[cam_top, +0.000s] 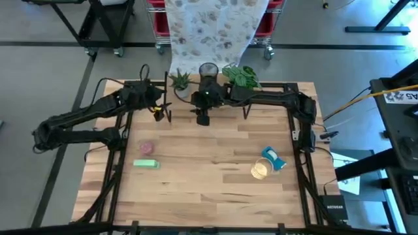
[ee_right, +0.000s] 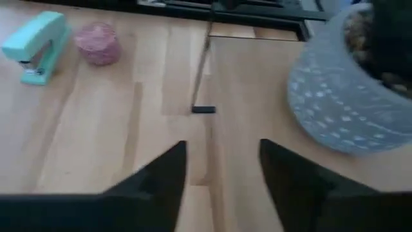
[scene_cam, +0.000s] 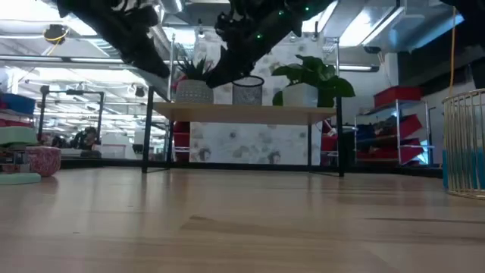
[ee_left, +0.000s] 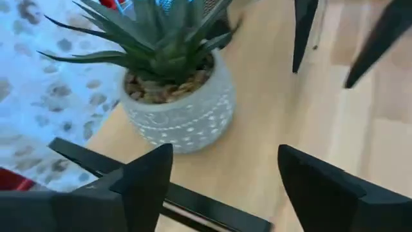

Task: Stock shelves
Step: Remove the left potted plant on the shelf

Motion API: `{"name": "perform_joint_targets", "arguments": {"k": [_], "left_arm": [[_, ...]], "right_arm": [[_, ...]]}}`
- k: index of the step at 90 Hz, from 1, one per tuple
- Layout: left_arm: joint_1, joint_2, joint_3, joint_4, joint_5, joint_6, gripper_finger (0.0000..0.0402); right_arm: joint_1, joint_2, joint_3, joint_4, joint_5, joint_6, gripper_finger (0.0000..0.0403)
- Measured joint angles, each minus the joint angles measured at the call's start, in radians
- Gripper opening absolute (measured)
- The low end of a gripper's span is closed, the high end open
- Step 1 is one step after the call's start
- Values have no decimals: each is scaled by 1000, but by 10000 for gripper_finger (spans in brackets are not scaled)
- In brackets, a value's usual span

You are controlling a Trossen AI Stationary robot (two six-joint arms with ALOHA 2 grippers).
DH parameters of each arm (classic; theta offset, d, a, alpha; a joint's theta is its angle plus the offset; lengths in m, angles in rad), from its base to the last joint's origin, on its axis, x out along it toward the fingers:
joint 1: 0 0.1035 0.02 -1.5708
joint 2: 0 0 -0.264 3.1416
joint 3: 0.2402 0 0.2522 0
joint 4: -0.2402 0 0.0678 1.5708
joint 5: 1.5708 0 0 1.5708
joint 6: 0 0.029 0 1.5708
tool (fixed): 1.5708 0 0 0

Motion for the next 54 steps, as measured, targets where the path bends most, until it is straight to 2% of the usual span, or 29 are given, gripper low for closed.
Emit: {"name": "perform_joint_targets", "arguments": {"k": [14,25,36,54], "left_arm": [[39,72,0,45,1,24,294],[68,129,36,6,1,26,306],[95,178,89,-37,1,52,314],[121,219,114,-47,1,122,316]], "right_arm": [[-7,1,0,-2,90,-1,304],[-24,2,0,0,132,13,350],[-51,5,0,29,134,43,370],[-78,26,-1,104,114,46,373]]}}
